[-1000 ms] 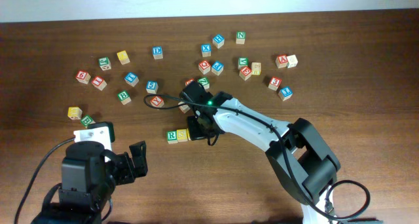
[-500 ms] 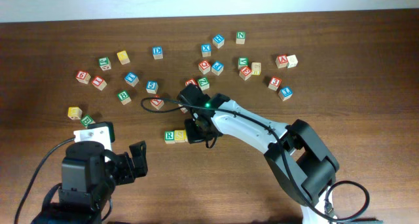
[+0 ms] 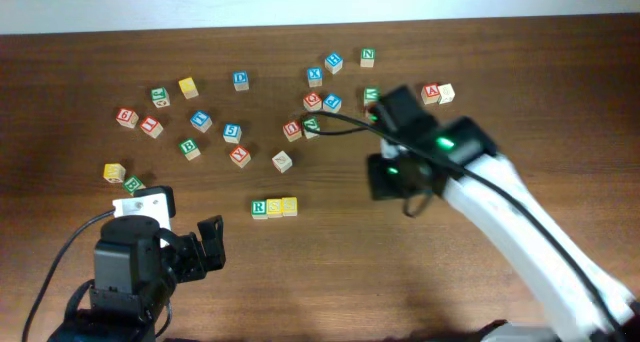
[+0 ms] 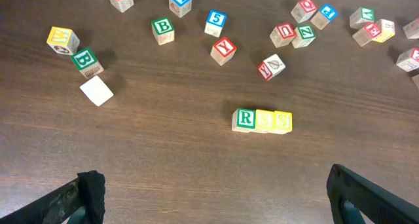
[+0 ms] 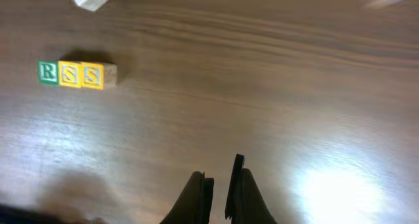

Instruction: Spell out RSS

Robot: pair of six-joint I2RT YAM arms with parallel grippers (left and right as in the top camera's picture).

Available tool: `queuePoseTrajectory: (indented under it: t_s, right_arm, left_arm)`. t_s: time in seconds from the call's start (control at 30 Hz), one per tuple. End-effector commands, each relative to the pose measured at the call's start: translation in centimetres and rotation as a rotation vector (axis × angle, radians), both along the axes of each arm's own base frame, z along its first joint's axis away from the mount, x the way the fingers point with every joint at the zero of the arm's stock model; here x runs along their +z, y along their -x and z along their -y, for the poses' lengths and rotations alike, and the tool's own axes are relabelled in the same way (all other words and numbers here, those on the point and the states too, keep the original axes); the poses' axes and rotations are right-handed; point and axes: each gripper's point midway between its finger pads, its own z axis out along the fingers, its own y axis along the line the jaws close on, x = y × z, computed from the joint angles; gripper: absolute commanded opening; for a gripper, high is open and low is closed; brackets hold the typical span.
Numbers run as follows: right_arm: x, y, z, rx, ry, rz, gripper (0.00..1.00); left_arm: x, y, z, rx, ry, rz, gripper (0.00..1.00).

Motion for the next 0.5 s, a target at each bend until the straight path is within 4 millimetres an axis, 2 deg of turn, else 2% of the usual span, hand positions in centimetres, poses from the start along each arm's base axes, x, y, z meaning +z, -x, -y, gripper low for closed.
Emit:
queuePoseTrajectory:
  t_s: [0.0, 0.03, 0.07, 0.1, 0.13, 0.27, 0.47]
  right_arm:
    - [5.7, 2.7, 4.4, -0.038, 0.06, 0.178, 0.04]
    - [7.2, 4.5, 5.5, -0.042, 0.05, 0.209, 0.04]
    - [8.1, 5.9, 6.3, -0.044, 0.038, 0.229, 0.19]
    - [8.6, 6.8, 6.8, -0.045, 0.031, 0.241, 0.69]
    - [9.2, 8.1, 7.5, -0.046, 0.025, 0.252, 0.98]
    - [10.7, 11.1, 9.2, -0.051, -0.013, 0.315, 0.98]
    - [10.9, 11.4, 9.3, -0.052, -0.019, 0.326, 0.98]
  left_arm:
    - [-0.1, 0.1, 0.1, 0.004, 0.014, -0.004, 0.99]
    - [-0.1, 0.1, 0.1, 0.004, 0.014, -0.004, 0.99]
    - [-0.1, 0.1, 0.1, 0.004, 0.014, -0.005, 0.99]
    - [-0.2, 0.2, 0.1, 0.004, 0.014, -0.009, 0.99]
    - [-0.2, 0.2, 0.1, 0.004, 0.013, -0.01, 0.99]
    - [-0.2, 0.2, 0.1, 0.004, 0.013, -0.011, 0.99]
    - [-0.2, 0.2, 0.1, 0.004, 0.013, -0.011, 0.99]
